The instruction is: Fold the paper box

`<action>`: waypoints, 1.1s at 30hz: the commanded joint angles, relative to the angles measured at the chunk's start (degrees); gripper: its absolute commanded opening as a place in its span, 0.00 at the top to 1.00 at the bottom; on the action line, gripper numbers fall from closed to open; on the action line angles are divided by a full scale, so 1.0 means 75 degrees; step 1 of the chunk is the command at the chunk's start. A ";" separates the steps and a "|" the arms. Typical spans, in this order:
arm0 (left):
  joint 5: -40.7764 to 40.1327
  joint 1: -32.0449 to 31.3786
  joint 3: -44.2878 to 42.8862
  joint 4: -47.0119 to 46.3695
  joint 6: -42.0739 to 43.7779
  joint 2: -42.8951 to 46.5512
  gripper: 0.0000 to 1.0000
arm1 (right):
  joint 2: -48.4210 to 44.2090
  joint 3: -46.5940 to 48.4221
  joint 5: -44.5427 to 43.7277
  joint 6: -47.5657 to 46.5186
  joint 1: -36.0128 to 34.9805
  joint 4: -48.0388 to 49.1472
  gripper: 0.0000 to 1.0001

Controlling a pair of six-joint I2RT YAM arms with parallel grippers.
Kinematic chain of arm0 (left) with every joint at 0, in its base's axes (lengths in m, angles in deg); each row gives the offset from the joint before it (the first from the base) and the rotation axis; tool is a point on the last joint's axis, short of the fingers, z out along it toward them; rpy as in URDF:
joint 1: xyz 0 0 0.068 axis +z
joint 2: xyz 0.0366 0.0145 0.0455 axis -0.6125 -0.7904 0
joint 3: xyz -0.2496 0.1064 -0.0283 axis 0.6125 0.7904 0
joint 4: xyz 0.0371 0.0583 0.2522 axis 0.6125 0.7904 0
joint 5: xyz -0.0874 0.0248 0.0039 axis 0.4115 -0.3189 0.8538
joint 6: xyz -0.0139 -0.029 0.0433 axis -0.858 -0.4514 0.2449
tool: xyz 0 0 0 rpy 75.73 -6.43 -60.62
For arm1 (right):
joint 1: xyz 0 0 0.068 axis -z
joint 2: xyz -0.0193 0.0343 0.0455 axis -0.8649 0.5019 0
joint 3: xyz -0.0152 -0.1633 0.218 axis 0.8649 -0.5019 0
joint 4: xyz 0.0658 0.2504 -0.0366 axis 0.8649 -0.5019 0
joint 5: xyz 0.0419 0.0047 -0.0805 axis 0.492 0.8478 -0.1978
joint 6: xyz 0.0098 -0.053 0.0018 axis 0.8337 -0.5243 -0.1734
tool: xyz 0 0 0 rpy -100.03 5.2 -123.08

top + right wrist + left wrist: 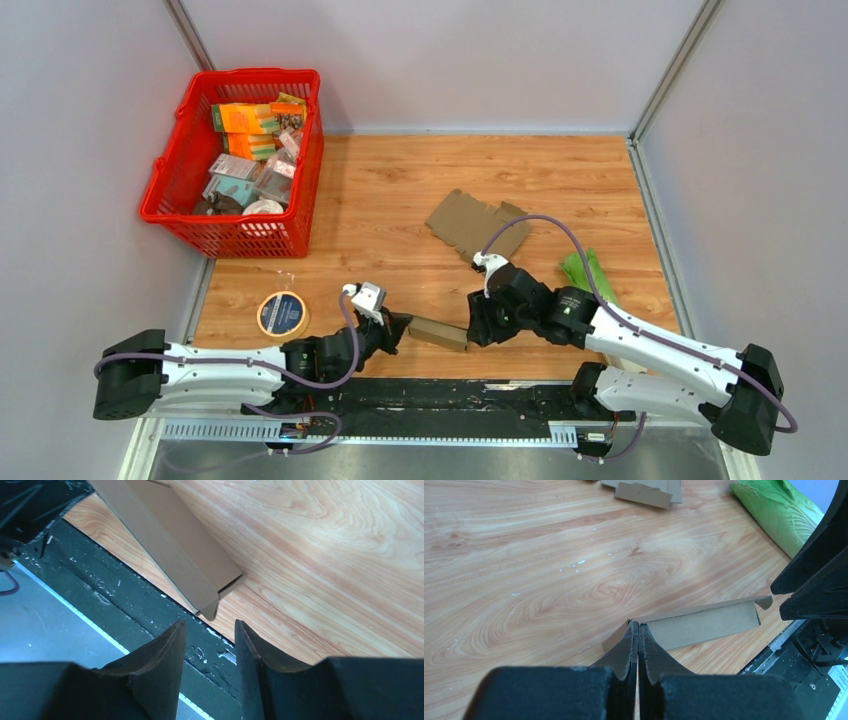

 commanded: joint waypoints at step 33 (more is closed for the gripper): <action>0.0292 -0.0126 -0.0110 0.1199 0.0161 -0.0673 1.00 | 0.1078 0.0594 0.0113 0.1471 0.0025 0.0169 1.00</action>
